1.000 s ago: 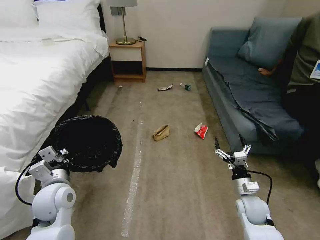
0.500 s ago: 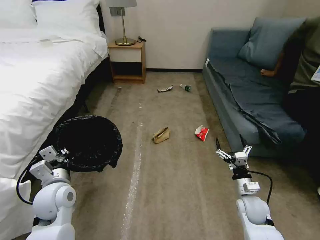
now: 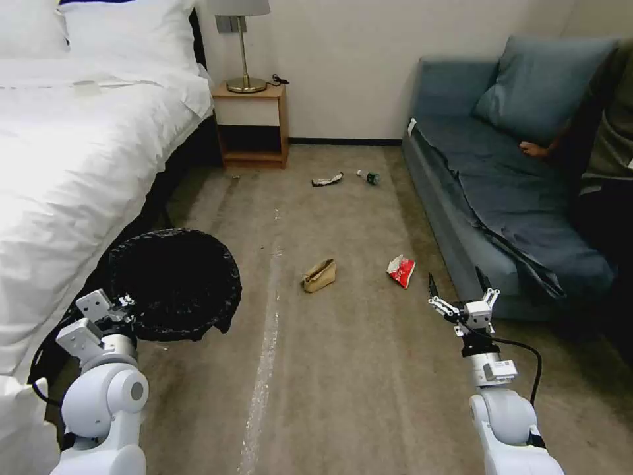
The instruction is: Pick up the trash bin, then pick up the garbage on the floor and place it into the trash bin.
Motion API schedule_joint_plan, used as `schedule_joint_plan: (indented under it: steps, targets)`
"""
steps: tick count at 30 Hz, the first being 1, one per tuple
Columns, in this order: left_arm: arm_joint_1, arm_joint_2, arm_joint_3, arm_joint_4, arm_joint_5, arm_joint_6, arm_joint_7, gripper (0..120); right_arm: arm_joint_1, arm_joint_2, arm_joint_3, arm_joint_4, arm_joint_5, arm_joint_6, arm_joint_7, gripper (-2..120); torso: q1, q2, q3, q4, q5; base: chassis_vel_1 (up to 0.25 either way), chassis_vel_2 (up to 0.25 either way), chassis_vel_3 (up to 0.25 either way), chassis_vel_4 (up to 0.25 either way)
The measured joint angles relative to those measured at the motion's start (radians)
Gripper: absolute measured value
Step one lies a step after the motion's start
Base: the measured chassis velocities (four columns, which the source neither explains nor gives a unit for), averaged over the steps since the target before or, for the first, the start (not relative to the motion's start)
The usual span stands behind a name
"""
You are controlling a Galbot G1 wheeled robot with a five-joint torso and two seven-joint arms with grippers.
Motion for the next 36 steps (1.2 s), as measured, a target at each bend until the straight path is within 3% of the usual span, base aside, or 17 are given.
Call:
schedule_joint_plan:
  steps: [36]
  targets:
    - [0.014, 0.001, -0.005, -0.012, -0.009, 0.003, 0.002, 3, -0.01, 0.005, -0.003, -0.014, -0.007, 0.003, -0.015, 100, 0.0, 0.0, 0.0, 0.0001, 0.0, -0.066, 0.073, 0.069, -0.07]
